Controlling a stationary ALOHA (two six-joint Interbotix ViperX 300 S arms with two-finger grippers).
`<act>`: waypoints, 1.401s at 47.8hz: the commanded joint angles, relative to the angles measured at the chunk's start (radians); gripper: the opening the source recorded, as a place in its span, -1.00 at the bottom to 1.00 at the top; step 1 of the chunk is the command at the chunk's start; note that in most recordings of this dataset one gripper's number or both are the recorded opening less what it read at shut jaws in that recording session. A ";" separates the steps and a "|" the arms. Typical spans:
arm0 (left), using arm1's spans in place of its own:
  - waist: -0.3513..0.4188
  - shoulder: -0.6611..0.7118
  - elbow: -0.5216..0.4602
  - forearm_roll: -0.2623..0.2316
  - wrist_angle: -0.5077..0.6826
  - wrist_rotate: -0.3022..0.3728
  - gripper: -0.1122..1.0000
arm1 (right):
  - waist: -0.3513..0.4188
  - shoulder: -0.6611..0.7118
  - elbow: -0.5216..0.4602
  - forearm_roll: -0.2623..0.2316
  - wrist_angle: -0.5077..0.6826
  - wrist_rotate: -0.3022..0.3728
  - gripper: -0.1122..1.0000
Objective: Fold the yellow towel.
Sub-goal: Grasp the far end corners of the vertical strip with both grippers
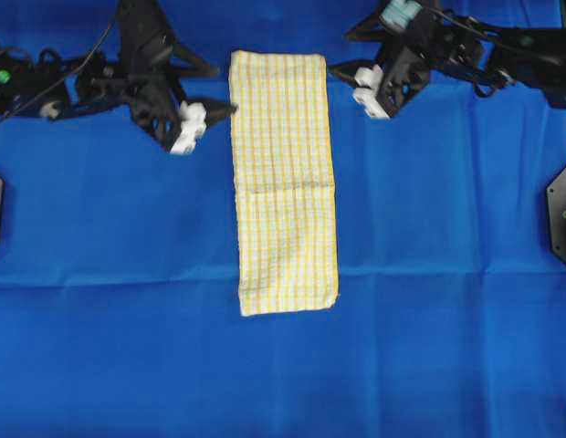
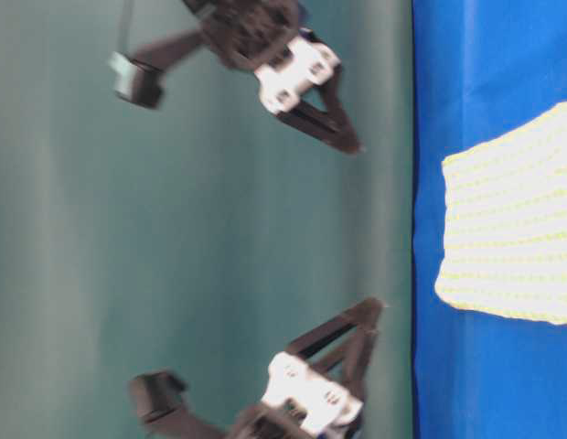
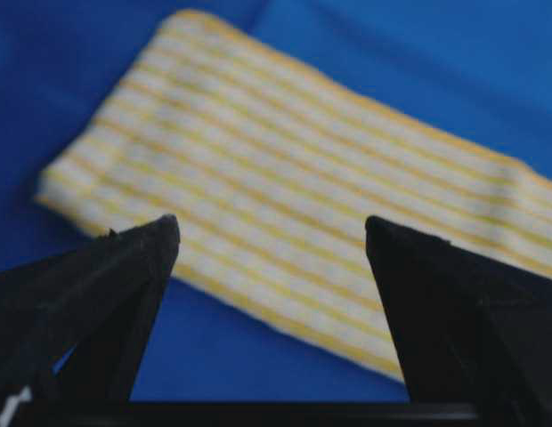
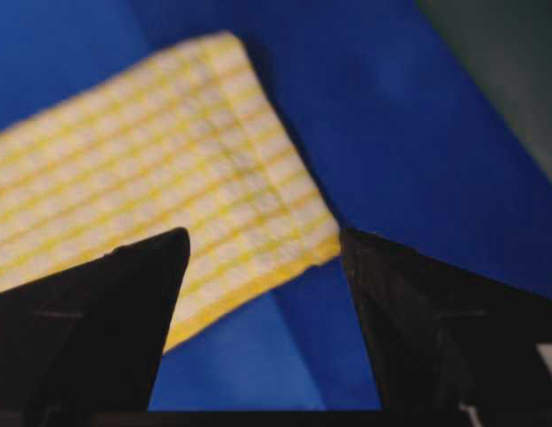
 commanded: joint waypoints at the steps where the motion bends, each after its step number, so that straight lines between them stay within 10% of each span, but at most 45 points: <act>1: 0.041 0.052 -0.032 0.003 -0.046 0.002 0.65 | -0.012 0.054 -0.035 0.018 -0.043 0.002 0.53; 35: 0.153 0.370 -0.175 -0.002 -0.129 -0.002 0.56 | -0.026 0.325 -0.143 0.132 -0.084 0.002 0.57; 45: 0.155 0.371 -0.178 -0.002 -0.135 -0.002 0.04 | -0.026 0.353 -0.163 0.158 -0.100 0.002 0.49; 59: 0.155 0.382 -0.186 0.000 -0.135 0.002 -0.68 | -0.025 0.367 -0.160 0.158 -0.126 0.000 -0.67; 67: 0.164 0.382 -0.210 0.002 -0.135 0.041 -0.68 | -0.023 0.362 -0.160 0.158 -0.133 0.000 -0.71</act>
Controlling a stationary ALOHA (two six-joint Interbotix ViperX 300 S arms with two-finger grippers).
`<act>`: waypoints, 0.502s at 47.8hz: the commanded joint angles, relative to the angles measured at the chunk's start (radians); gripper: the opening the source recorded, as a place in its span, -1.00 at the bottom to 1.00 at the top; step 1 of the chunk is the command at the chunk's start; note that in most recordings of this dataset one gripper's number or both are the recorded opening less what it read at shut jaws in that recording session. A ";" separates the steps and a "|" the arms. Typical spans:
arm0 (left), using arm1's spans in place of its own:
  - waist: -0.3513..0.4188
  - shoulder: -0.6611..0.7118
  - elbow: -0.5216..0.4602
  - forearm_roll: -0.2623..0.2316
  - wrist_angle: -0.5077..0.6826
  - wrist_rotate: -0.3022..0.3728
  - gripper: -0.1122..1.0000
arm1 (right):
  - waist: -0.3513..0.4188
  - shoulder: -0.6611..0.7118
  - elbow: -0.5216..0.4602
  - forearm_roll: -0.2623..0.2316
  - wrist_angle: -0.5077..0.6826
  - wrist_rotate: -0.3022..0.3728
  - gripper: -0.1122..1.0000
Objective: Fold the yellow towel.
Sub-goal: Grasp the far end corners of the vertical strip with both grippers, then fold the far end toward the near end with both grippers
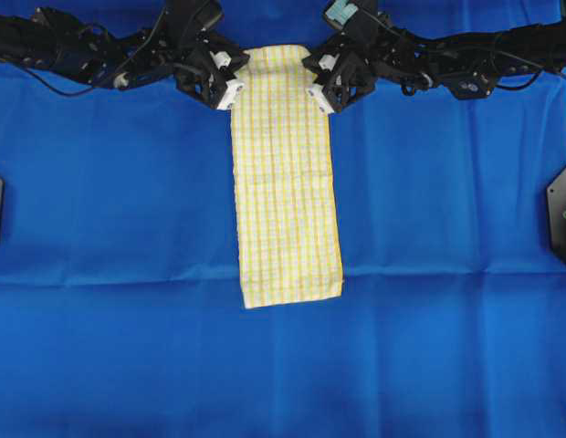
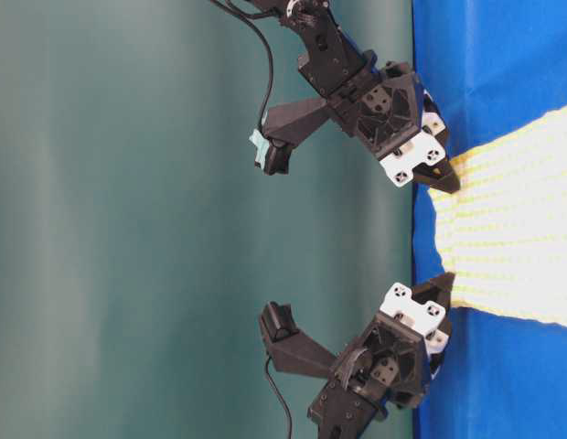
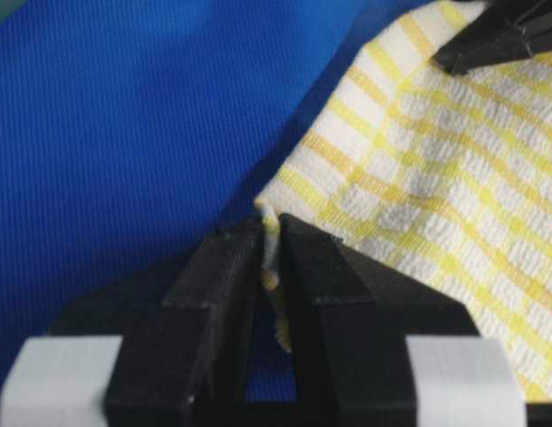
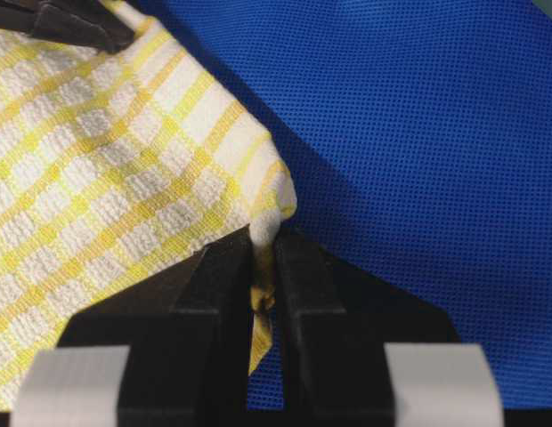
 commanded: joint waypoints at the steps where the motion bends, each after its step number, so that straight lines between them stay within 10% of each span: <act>1: 0.014 -0.009 -0.021 0.002 -0.002 0.025 -0.68 | 0.000 -0.017 -0.006 0.005 -0.011 -0.002 -0.71; 24: 0.054 -0.127 -0.048 0.003 0.081 0.103 -0.68 | -0.002 -0.138 0.011 0.003 -0.008 -0.011 -0.71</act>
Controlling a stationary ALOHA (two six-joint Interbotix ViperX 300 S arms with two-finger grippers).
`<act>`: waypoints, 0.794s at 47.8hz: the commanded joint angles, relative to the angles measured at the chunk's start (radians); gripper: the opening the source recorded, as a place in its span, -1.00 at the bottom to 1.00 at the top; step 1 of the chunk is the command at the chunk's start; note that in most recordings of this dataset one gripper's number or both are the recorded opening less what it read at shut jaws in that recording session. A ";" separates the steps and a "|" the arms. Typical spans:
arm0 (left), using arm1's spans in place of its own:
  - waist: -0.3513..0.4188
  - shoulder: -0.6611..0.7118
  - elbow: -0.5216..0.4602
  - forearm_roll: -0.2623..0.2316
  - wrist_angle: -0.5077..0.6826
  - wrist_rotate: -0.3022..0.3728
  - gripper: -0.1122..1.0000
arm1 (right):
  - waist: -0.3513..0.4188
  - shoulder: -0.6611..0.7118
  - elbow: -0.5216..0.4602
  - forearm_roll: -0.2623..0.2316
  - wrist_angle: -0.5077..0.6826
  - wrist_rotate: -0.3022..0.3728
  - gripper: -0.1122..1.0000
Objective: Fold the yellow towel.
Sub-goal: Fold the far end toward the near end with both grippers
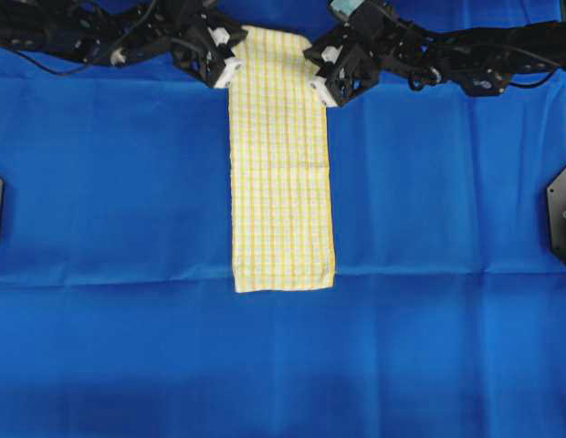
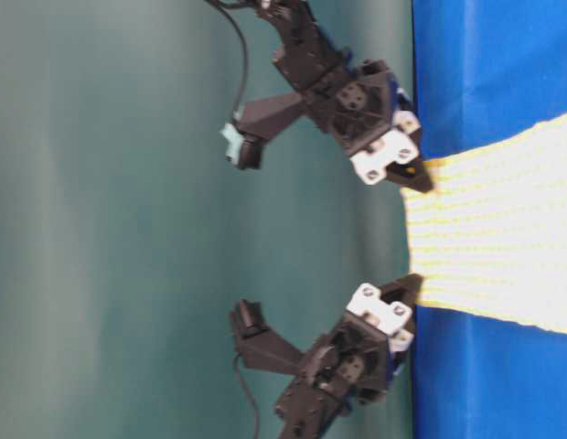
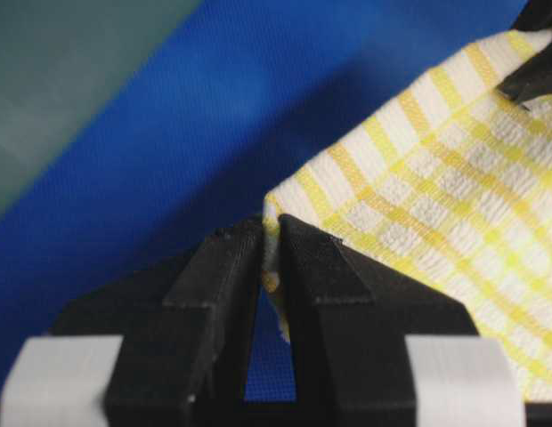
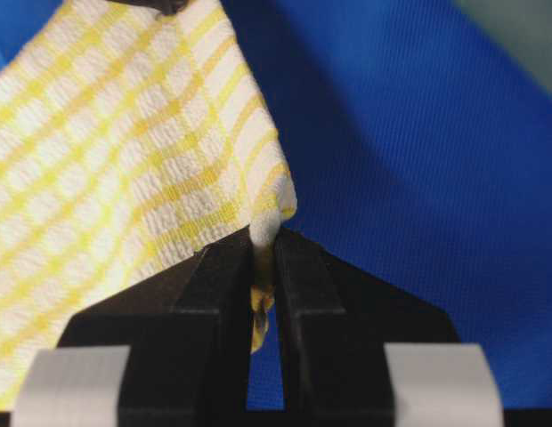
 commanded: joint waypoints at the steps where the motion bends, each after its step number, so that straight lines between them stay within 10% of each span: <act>1: 0.008 -0.063 -0.015 0.002 0.009 0.021 -0.68 | -0.002 -0.061 -0.003 0.000 -0.003 -0.002 -0.71; 38: -0.109 -0.164 0.035 -0.002 0.034 0.041 -0.68 | 0.038 -0.175 0.060 -0.012 0.029 -0.003 -0.71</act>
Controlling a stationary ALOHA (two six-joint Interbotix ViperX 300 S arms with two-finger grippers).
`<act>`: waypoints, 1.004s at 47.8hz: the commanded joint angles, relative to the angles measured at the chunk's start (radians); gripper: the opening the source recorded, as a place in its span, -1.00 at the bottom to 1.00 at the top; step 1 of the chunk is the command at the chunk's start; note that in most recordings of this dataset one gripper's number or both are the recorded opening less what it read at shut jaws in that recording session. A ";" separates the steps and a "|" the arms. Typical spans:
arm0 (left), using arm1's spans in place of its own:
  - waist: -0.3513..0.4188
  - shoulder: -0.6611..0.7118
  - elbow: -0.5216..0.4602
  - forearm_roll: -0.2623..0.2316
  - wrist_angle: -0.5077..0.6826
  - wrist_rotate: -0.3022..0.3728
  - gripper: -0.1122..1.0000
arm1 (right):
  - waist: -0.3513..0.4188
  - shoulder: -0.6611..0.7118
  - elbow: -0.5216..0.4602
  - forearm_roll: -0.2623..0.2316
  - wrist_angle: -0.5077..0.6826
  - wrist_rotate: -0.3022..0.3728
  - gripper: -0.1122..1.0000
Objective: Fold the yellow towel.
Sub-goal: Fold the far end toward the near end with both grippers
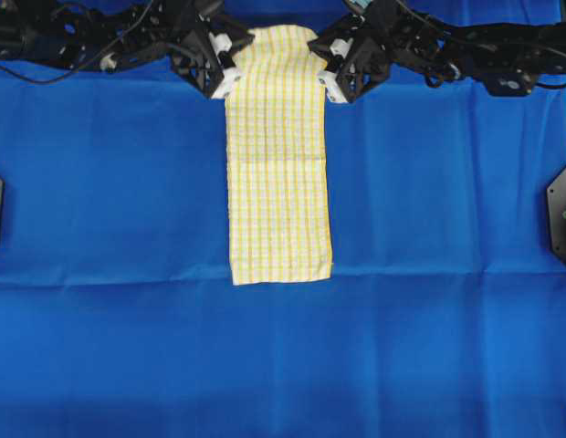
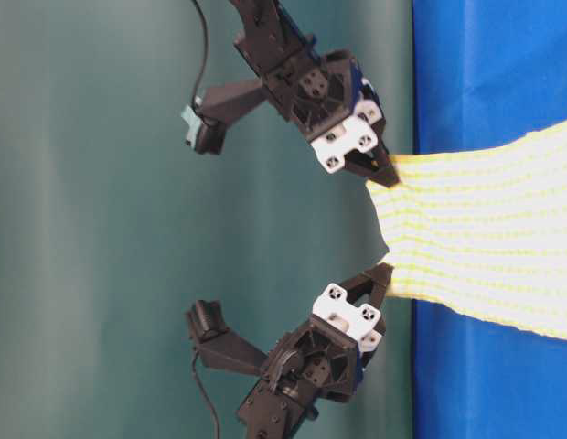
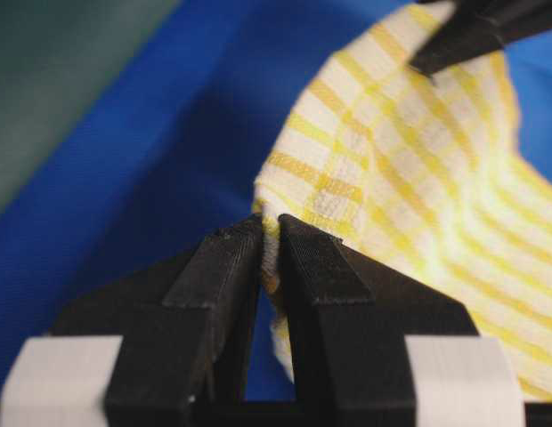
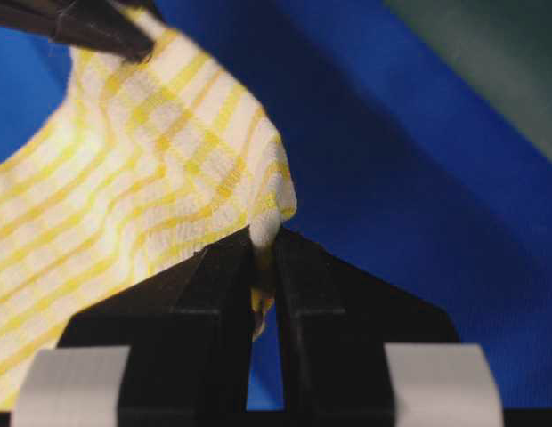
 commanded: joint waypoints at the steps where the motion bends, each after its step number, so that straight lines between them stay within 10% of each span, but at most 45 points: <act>1: -0.034 -0.052 0.008 -0.002 -0.003 -0.005 -0.68 | 0.025 -0.060 0.012 0.000 -0.002 0.002 -0.71; 48: -0.560 -0.156 0.161 -0.005 -0.003 -0.238 -0.68 | 0.456 -0.189 0.164 0.097 0.026 0.014 -0.71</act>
